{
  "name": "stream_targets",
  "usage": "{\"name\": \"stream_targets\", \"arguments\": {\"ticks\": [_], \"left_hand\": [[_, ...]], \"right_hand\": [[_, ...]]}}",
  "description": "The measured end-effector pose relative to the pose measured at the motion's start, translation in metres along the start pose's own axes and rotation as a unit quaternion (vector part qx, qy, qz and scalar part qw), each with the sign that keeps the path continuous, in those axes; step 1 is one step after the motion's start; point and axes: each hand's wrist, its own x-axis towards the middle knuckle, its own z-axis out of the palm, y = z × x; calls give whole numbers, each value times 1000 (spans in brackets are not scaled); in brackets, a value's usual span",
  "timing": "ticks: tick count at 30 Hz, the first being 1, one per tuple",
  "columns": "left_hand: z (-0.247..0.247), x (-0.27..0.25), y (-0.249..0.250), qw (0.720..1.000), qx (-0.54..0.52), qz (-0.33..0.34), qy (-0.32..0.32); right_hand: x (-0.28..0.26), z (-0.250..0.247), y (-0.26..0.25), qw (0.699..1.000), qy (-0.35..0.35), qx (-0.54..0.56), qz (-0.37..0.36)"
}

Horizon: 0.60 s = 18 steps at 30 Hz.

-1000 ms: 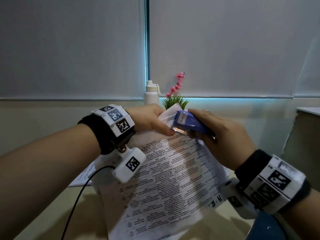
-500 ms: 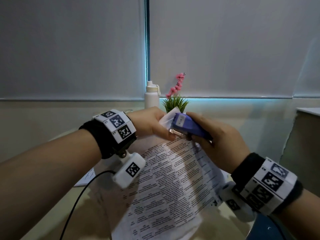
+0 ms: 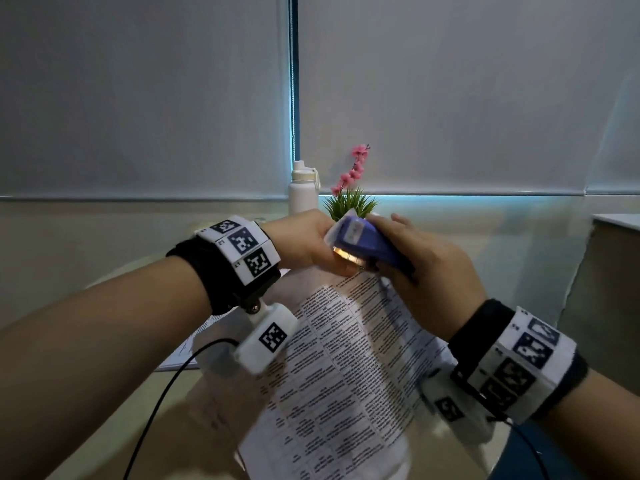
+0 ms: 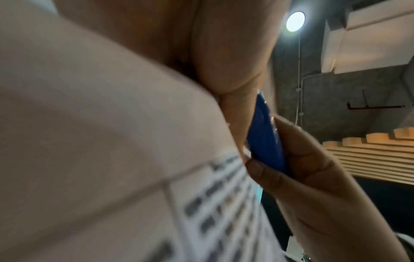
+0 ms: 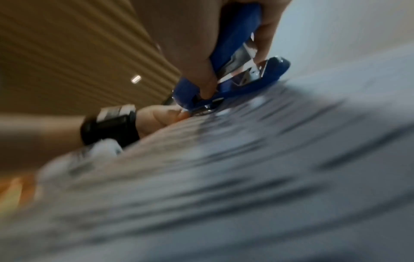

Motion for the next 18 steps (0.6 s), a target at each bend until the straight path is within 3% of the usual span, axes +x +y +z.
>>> {"name": "stream_targets", "arguments": {"ticks": [1, 4, 8, 10, 14, 18], "left_hand": [[1, 0, -1, 1000, 10, 0, -1], [2, 0, -3, 1000, 8, -3, 2], [5, -1, -2, 1000, 7, 6, 3], [5, 0, -3, 1000, -18, -1, 9], [7, -2, -3, 1000, -7, 4, 2], [13, -3, -1, 999, -45, -3, -4]], "right_hand": [[-1, 0, 1, 1000, -5, -16, -22], [1, 0, 2, 999, -24, 30, 23], [0, 5, 0, 1000, -5, -7, -7], [2, 6, 2, 1000, -6, 25, 15], [2, 9, -2, 997, 6, -72, -21], [5, 9, -5, 987, -52, 121, 92]]}}
